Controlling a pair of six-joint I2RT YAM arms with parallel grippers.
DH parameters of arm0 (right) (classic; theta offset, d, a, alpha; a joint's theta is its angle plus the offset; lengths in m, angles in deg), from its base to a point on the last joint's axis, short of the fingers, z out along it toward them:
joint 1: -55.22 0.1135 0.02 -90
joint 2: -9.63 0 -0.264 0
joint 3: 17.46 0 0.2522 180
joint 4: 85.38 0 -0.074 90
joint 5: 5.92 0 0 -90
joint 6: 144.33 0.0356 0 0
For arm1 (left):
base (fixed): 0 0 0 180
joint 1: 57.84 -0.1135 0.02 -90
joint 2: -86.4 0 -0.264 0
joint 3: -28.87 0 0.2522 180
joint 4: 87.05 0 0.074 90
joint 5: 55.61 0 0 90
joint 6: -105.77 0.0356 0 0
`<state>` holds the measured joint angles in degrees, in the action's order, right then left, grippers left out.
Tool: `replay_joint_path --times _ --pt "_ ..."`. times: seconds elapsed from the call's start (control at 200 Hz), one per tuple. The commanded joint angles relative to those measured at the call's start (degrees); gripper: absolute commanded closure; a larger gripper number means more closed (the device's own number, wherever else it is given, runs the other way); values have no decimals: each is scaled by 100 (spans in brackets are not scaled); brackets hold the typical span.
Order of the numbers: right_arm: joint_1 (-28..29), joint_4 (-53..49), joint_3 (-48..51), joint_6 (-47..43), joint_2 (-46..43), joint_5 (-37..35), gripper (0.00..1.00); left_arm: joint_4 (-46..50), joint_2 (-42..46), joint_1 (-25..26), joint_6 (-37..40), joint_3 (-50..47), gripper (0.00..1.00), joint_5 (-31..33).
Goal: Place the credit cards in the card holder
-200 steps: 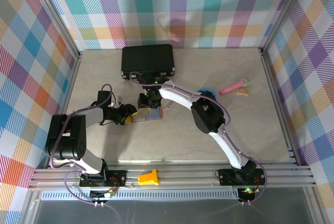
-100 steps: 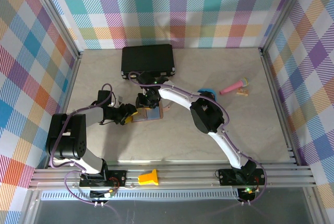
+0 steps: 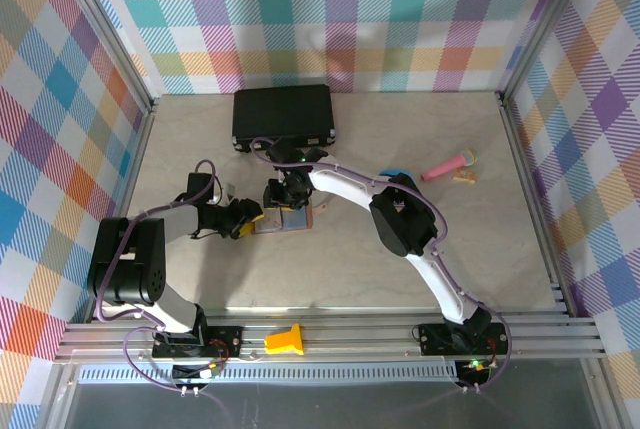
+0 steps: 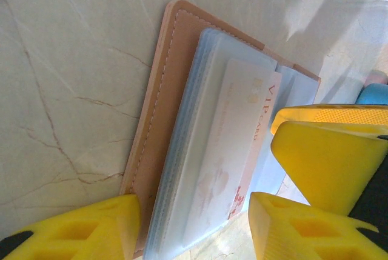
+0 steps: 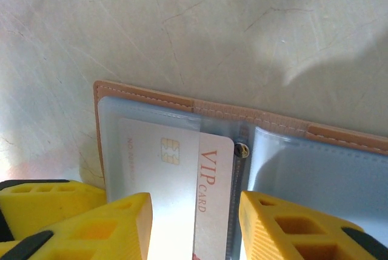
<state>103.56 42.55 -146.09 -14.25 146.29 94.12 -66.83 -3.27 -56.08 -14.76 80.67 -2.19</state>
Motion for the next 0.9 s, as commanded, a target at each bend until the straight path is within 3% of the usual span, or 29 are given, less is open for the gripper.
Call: replay_joint_path --times 0.0,0.515,0.895 --pt "-34 86 58 112 -177 29 58 202 -110 70 84 -52 49 116" --pt "-17 103 -62 343 45 472 62 163 -93 75 77 -62 50 81" --pt "-4 -48 208 128 -393 -125 59 130 -78 78 65 -91 50 72"
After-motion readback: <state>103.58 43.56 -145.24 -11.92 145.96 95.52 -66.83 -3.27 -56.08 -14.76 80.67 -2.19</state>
